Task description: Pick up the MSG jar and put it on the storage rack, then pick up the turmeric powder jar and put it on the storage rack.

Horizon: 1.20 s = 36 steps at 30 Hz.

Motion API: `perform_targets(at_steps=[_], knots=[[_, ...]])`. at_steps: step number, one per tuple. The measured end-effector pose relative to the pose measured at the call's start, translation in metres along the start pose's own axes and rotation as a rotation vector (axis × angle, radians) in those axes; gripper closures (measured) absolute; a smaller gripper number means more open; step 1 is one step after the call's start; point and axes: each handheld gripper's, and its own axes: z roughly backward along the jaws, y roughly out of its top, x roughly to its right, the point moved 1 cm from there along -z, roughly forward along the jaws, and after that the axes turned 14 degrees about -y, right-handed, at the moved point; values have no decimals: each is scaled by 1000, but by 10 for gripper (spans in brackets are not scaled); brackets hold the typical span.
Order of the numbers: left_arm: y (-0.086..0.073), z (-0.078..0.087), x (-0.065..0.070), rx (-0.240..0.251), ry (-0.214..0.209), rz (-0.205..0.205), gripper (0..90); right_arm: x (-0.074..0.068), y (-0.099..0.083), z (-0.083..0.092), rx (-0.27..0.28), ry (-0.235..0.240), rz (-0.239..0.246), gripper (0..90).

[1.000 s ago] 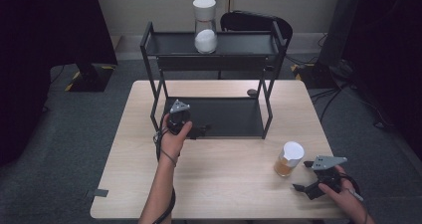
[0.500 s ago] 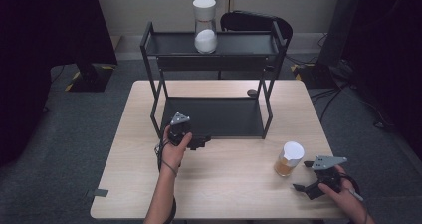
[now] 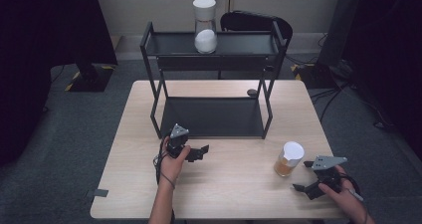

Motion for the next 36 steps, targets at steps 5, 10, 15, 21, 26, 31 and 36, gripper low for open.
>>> perform_targets(at_steps=[5,10,15,21,26,31,36], knots=[[-13,3,8,-30,50,-11,9,0,0,0,0,0,0,0],[-17,3,15,-88,94,-38,11,0,0,0,0,0,0,0],[-22,1,18,-118,108,-48,15,0,0,0,0,0,0,0],[-21,-2,25,-167,142,-77,15,0,0,0,0,0,0,0],[-18,-6,29,-200,154,-110,0,0,0,0,-1,0,0,0],[-18,-6,29,-199,154,-110,0,0,0,0,-2,0,1,0],[-18,-6,29,-199,154,-110,0,0,1,0,-3,0,-2,0]])
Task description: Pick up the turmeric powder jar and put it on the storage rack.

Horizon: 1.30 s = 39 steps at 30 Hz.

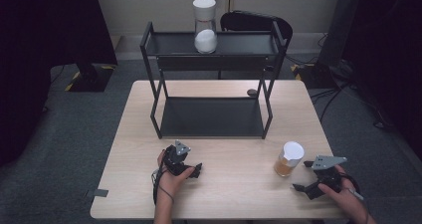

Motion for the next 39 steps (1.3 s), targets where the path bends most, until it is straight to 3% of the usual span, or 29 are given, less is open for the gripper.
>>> perform_targets(at_steps=[5,10,16,23,36,39], knots=[[0,0,0,0,0,0,0,1,3,0,-12,5,0,0],[0,0,0,0,0,0,0,5,7,1,-11,0,-31,17],[0,0,0,0,0,0,0,10,13,4,13,-6,-37,16],[0,0,0,0,0,0,0,17,19,3,59,22,-61,14],[0,0,0,0,0,0,0,8,30,-9,108,54,-97,13],[0,0,0,0,0,0,0,5,32,-11,120,58,-113,76]])
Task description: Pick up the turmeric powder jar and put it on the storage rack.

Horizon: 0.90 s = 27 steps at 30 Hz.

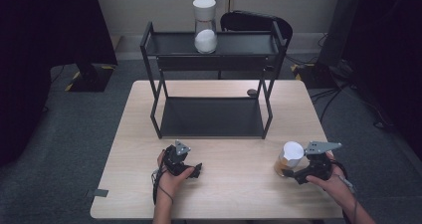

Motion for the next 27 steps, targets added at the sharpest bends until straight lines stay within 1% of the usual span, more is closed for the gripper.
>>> perform_targets(at_steps=[2,4,7,9,12,13,16,19,23,27], knots=[[0,0,0,0,0,0,0,-2,2,-2,-4,-4,2,147],[0,0,0,0,0,0,0,-6,3,-3,4,-17,8,213],[0,0,0,0,0,0,0,-7,4,-2,26,-4,15,289],[0,0,0,0,0,0,0,-11,10,-1,16,-22,38,299],[0,0,0,0,0,0,0,-14,18,-2,5,-26,80,304],[0,0,0,0,0,0,0,-14,20,-3,3,-25,84,304],[0,0,0,0,0,0,0,-13,27,-8,-5,-9,90,306],[0,0,0,0,0,0,0,-15,35,-14,-14,-4,102,306],[0,0,0,0,0,0,0,-13,42,-25,-6,22,90,307],[0,0,0,0,0,0,0,-14,52,-32,-2,28,88,307]])
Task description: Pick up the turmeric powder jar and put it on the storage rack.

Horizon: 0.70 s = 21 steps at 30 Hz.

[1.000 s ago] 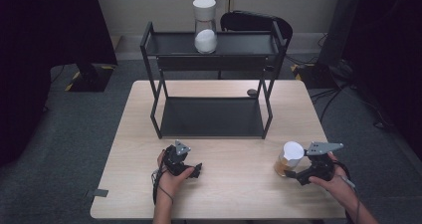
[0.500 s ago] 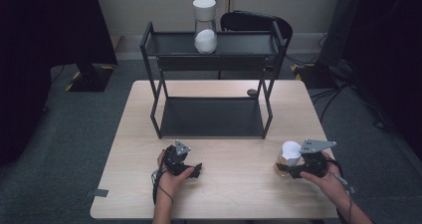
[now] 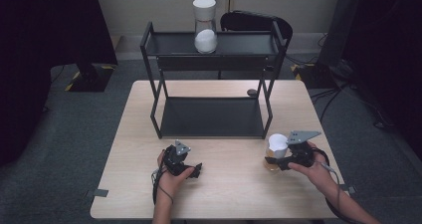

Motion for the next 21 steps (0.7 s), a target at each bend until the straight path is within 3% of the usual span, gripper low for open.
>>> perform_targets(at_steps=[21], knots=[[0,0,0,1,0,1,0,11,55,-28,11,13,6,308]])
